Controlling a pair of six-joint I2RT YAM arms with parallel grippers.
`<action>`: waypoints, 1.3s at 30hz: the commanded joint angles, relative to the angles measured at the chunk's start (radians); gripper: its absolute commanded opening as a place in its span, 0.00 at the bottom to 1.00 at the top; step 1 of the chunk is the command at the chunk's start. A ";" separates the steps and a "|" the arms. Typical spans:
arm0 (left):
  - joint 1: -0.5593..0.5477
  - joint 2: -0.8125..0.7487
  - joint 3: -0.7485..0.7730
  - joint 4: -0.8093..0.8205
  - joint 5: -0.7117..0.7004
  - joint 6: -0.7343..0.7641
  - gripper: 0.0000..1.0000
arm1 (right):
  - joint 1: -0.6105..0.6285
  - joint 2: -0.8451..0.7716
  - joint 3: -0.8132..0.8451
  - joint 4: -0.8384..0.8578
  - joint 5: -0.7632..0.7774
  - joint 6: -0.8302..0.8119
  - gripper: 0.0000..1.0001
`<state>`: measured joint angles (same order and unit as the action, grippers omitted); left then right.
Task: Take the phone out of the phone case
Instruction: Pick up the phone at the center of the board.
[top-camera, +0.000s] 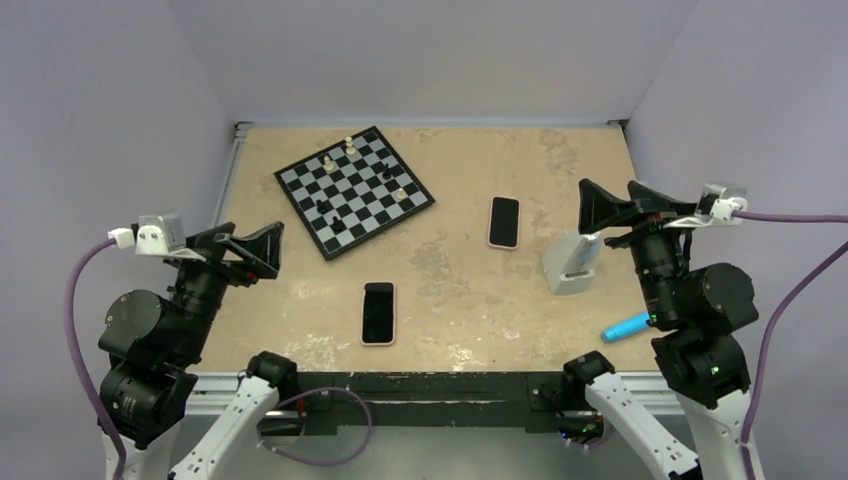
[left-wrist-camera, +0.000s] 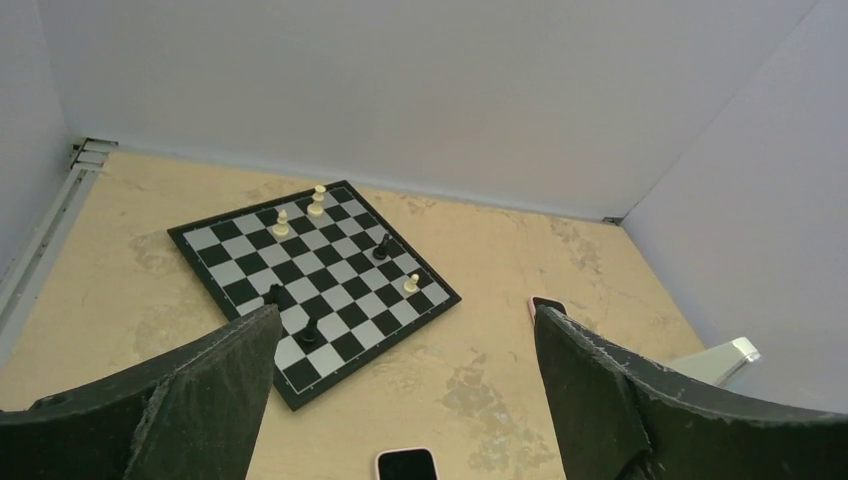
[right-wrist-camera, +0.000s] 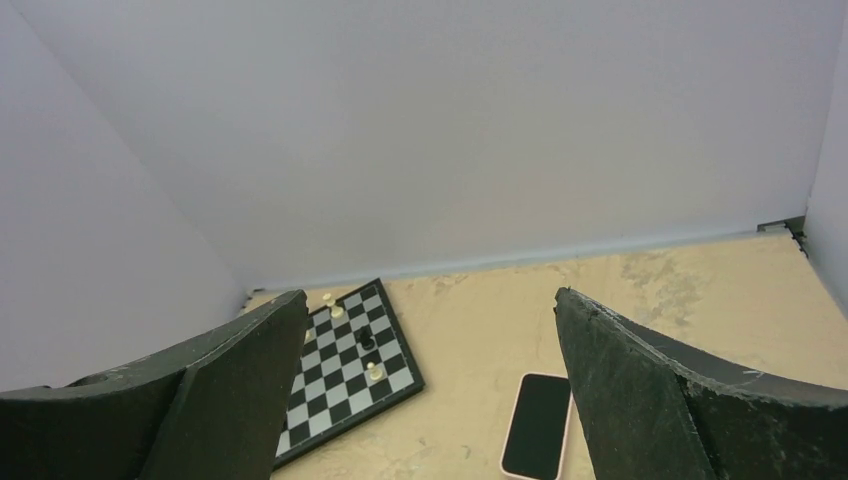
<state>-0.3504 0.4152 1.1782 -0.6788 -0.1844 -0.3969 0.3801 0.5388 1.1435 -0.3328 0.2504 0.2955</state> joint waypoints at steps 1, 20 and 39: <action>-0.007 0.031 0.024 -0.021 0.032 0.006 1.00 | -0.002 0.008 0.000 -0.004 0.044 0.009 0.98; -0.025 0.482 -0.233 -0.202 0.315 -0.262 1.00 | -0.002 0.057 -0.107 0.031 -0.177 -0.001 0.98; -0.306 1.004 -0.299 0.050 0.156 -0.405 1.00 | 0.002 0.234 -0.171 0.137 -0.490 0.055 0.98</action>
<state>-0.6498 1.3544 0.8089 -0.6800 -0.0132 -0.8040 0.3805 0.7773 0.9722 -0.2619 -0.1982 0.3435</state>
